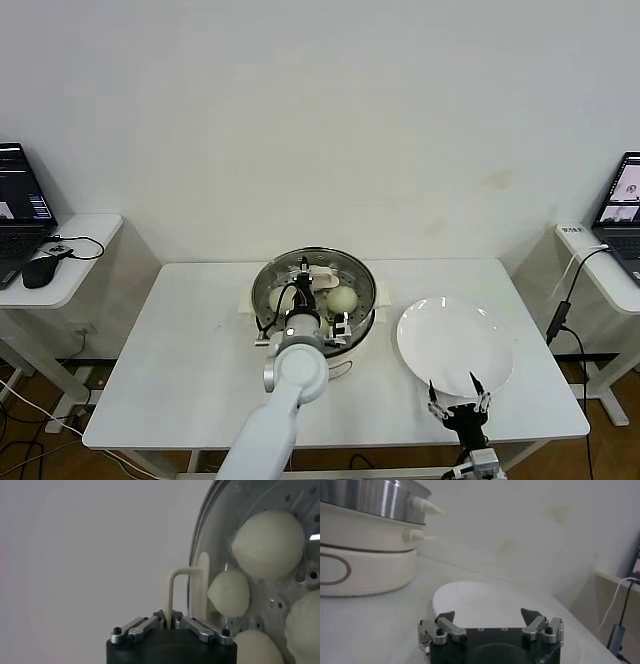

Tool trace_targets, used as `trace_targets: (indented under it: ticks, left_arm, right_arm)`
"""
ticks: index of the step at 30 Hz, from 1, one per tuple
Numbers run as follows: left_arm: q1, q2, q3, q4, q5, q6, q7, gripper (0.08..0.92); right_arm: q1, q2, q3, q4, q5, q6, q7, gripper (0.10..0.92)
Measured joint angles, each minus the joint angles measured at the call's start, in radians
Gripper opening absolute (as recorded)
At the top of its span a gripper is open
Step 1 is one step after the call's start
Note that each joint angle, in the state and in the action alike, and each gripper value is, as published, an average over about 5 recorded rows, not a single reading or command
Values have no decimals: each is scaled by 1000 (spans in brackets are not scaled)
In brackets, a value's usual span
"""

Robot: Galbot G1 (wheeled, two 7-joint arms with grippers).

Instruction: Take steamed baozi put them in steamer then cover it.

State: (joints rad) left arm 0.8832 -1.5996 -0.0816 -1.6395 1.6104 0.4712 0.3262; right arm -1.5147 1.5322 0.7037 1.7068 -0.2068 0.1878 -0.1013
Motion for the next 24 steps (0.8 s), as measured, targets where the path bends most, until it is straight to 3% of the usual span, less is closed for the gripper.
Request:
trace_targets:
  ticks: [13,24]
  left_arm:
    - [49,27,26,-92,-31,4,4,501]
    - [183,116,18,-304,-141,-7,-11,798]
  right_arm:
    - [-6,4,-8,7,-13,-1,-2,823]
    - [-18,-1,-14,13,-14,0,-2,823]
